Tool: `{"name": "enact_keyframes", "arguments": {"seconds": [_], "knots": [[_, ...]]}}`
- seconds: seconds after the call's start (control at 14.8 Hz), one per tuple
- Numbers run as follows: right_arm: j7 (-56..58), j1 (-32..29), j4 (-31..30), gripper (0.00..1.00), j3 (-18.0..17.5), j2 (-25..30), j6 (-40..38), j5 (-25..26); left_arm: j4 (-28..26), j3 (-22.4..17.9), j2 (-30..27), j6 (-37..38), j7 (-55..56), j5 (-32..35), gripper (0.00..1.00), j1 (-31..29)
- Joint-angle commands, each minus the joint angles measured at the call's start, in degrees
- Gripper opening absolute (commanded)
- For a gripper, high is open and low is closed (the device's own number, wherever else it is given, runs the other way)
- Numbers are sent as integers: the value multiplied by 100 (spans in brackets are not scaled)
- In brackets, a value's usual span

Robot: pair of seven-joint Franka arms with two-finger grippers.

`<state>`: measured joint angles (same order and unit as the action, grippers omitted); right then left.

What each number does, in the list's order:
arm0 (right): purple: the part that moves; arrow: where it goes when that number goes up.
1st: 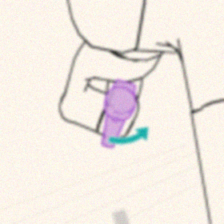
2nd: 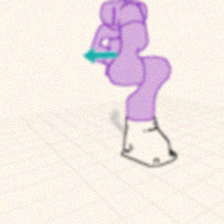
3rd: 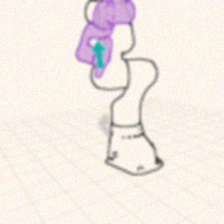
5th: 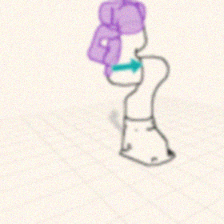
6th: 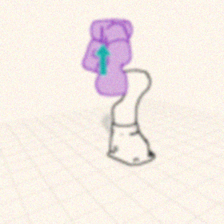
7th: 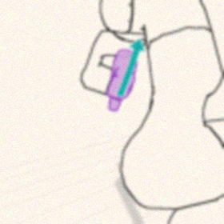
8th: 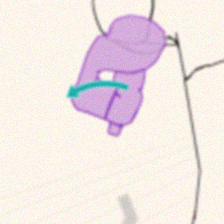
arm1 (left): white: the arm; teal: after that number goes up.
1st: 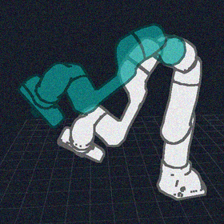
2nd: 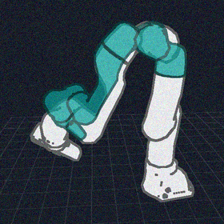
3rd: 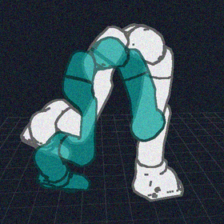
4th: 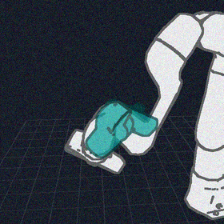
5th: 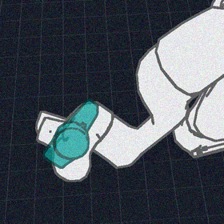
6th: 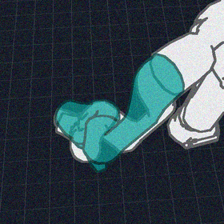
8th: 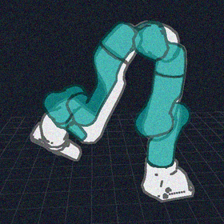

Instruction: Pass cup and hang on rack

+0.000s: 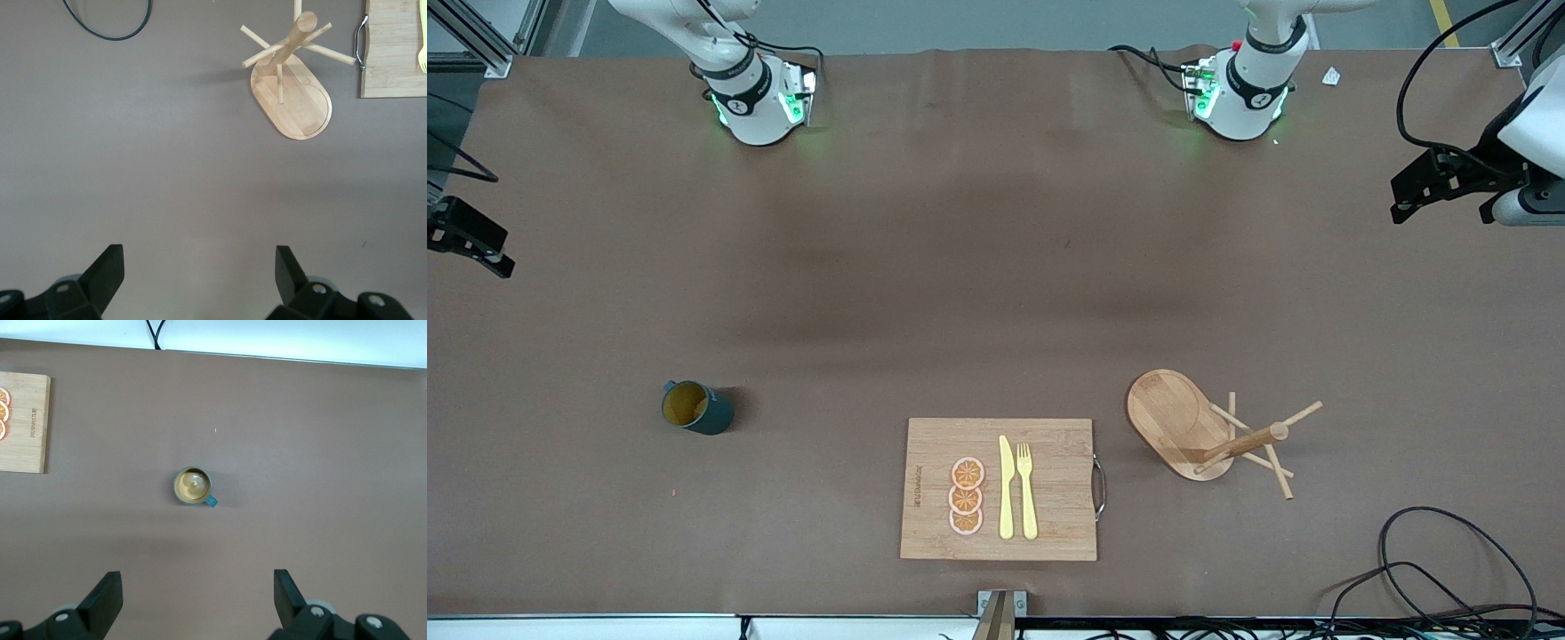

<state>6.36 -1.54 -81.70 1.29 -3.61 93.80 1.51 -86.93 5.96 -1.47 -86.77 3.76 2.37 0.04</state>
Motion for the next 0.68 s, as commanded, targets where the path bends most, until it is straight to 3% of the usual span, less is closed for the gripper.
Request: {"name": "enact_keyframes", "arguments": {"seconds": [0.0,0.61], "knots": [[15,-56,23,100,-15,-25,-2,33,89,10,-11,63,-103,-61,100,-39],[-448,-22,23,100,-15,-17,-256,-28,89,10,-2,54,-95,-61,100,-39]]}}
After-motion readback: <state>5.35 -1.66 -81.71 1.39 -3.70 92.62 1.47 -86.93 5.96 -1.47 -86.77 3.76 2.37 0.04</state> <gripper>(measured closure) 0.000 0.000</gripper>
